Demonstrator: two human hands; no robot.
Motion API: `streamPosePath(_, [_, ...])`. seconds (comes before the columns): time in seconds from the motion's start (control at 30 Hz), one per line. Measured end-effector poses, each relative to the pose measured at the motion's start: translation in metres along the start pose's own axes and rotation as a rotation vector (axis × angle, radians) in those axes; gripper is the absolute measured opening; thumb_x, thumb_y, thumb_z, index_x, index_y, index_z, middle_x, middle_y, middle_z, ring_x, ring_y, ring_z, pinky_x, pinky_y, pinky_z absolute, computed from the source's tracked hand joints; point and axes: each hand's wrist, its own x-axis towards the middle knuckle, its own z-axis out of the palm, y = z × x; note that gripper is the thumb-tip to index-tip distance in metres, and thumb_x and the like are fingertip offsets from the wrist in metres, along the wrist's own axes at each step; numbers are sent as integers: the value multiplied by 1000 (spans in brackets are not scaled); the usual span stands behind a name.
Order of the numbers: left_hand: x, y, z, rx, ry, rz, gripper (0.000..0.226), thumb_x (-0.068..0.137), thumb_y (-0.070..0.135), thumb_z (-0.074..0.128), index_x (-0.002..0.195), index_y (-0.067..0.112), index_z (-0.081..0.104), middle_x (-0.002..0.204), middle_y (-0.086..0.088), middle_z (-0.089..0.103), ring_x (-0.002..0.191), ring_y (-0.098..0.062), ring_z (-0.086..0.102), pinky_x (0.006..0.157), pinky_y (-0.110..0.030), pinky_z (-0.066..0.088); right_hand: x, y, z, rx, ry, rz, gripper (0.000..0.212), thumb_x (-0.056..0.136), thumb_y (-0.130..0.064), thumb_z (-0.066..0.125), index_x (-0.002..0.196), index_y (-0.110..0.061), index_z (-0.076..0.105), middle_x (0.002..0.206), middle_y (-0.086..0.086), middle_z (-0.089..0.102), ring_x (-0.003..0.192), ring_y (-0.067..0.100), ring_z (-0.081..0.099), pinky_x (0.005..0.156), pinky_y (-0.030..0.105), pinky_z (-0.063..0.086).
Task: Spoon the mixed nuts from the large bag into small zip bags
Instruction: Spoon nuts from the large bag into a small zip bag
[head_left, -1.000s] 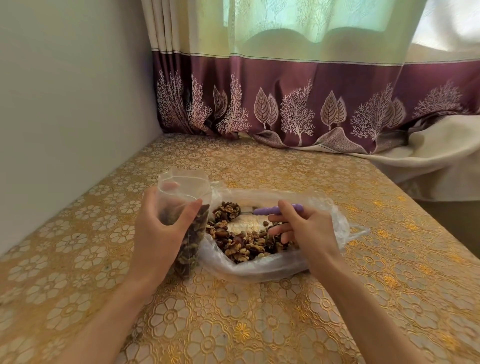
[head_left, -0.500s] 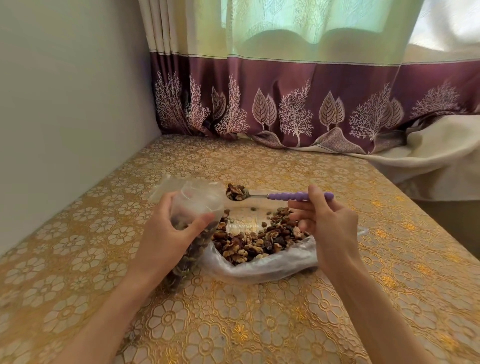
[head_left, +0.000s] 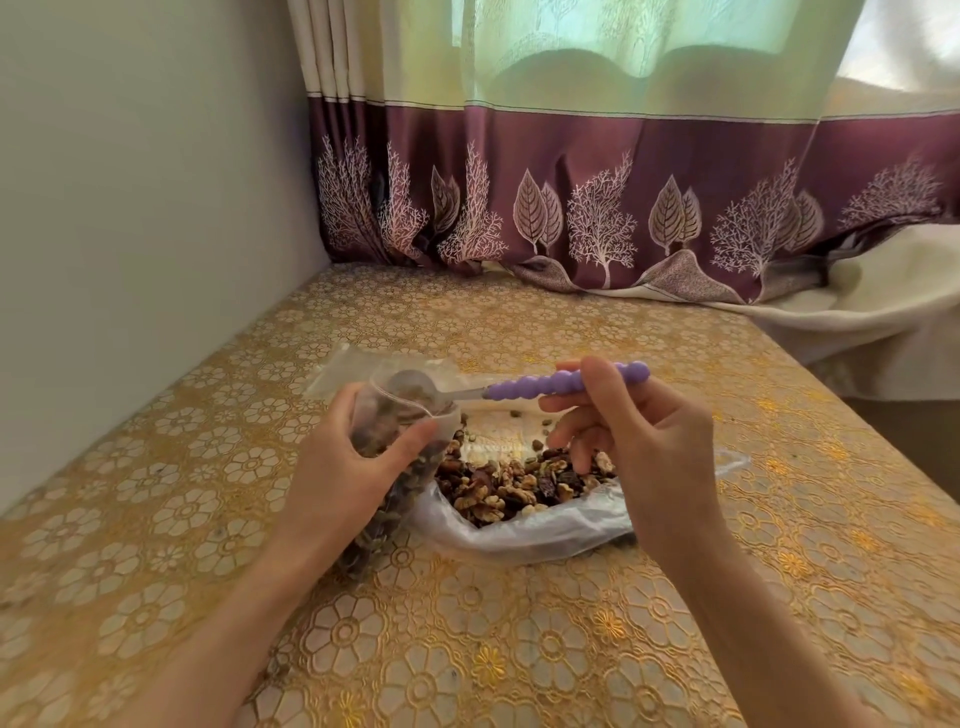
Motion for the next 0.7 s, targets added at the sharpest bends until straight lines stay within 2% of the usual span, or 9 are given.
streamPosePath(0.07, [0, -3, 0, -12, 15, -1, 47, 60, 68, 68, 92, 36, 54, 83, 14, 68, 75, 6, 63, 63, -5, 46, 0, 1, 1, 0, -47, -11, 28, 77, -32, 60, 81, -6, 70, 69, 10, 71, 52, 17, 64, 42, 21, 46])
streamPosePath(0.17, [0, -6, 0, 11, 36, -3, 41, 62, 58, 67, 90, 31, 54, 82, 12, 67, 73, 5, 63, 65, -10, 49, 0, 3, 0, 19, -87, -5, 26, 79, -28, 58, 89, -6, 68, 72, 10, 71, 56, 18, 65, 45, 21, 48])
streamPosePath(0.27, [0, -8, 0, -7, 60, -1, 39, 63, 59, 66, 89, 32, 55, 83, 23, 66, 73, 6, 63, 64, -10, 50, 1, 5, -3, 45, -88, 10, 25, 81, -25, 56, 92, -5, 67, 73, 9, 70, 58, 19, 65, 47, 22, 48])
streamPosePath(0.4, [2, -7, -4, -115, 132, -8, 29, 72, 53, 69, 93, 37, 56, 87, 29, 66, 78, 9, 63, 65, -7, 47, 5, 6, -8, 130, 6, 34, 25, 86, -26, 54, 90, -3, 65, 77, 9, 72, 58, 17, 62, 48, 21, 48])
streamPosePath(0.57, [3, -9, -7, -183, 178, -45, 21, 72, 52, 64, 89, 43, 58, 90, 19, 69, 85, 1, 65, 80, -30, 50, 14, 11, -27, 231, 186, 119, 28, 97, -19, 48, 80, -7, 67, 80, 15, 70, 58, 14, 59, 51, 20, 48])
streamPosePath(0.7, [2, -8, -7, -166, 176, -28, 25, 72, 53, 62, 91, 38, 58, 90, 24, 68, 84, 4, 64, 81, -31, 49, 19, 20, -41, 44, 295, 175, 32, 97, -26, 50, 76, -9, 66, 66, 4, 67, 55, 12, 58, 50, 20, 48])
